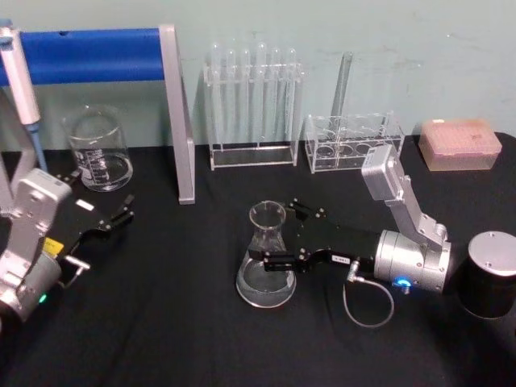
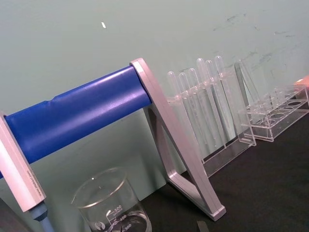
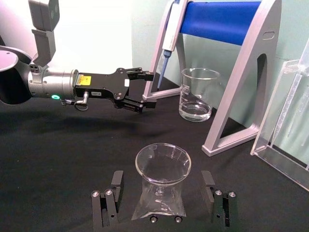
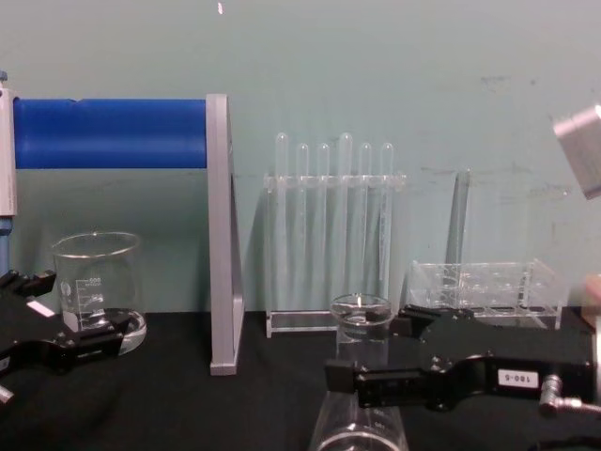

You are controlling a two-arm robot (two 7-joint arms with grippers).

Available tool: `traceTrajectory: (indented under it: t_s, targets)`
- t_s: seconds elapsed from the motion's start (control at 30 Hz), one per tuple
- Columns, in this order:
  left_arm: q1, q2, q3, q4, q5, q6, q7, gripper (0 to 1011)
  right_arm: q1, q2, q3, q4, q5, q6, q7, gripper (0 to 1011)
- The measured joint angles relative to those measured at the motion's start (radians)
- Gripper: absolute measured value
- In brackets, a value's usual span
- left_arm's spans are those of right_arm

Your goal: Grasp the erlenmeyer flask with one hand, shake it three times, then place it back.

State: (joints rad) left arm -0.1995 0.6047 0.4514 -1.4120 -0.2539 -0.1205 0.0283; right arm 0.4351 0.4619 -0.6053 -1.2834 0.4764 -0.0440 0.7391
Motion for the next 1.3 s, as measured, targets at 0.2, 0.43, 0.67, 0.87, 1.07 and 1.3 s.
traceTrajectory:
  t_s: [0.2,0.43,0.67,0.87,1.07,1.3]
  targets:
    - [0.0,0.0,0.0,0.0,0.0,0.0,0.0,1001,0.0,0.0,0.0,0.0,0.0,0.0,-0.001,1003]
    - [0.0,0.0,0.0,0.0,0.0,0.0,0.0,1001,-0.007,0.014,-0.001,-0.021,-0.007,0.009,-0.006,1003]
    - [0.0,0.0,0.0,0.0,0.0,0.0,0.0,1001,-0.035,0.045,0.005,-0.06,-0.009,0.01,-0.007,1003]
    - [0.0,0.0,0.0,0.0,0.0,0.0,0.0,1001,-0.081,0.087,0.029,-0.115,-0.011,0.01,-0.035,1003]
    - [0.0,0.0,0.0,0.0,0.0,0.0,0.0,1001,-0.136,0.126,0.065,-0.172,-0.01,0.012,-0.08,1003]
    - [0.0,0.0,0.0,0.0,0.0,0.0,0.0,1001,-0.219,0.144,0.152,-0.236,-0.002,0.014,-0.202,1003]
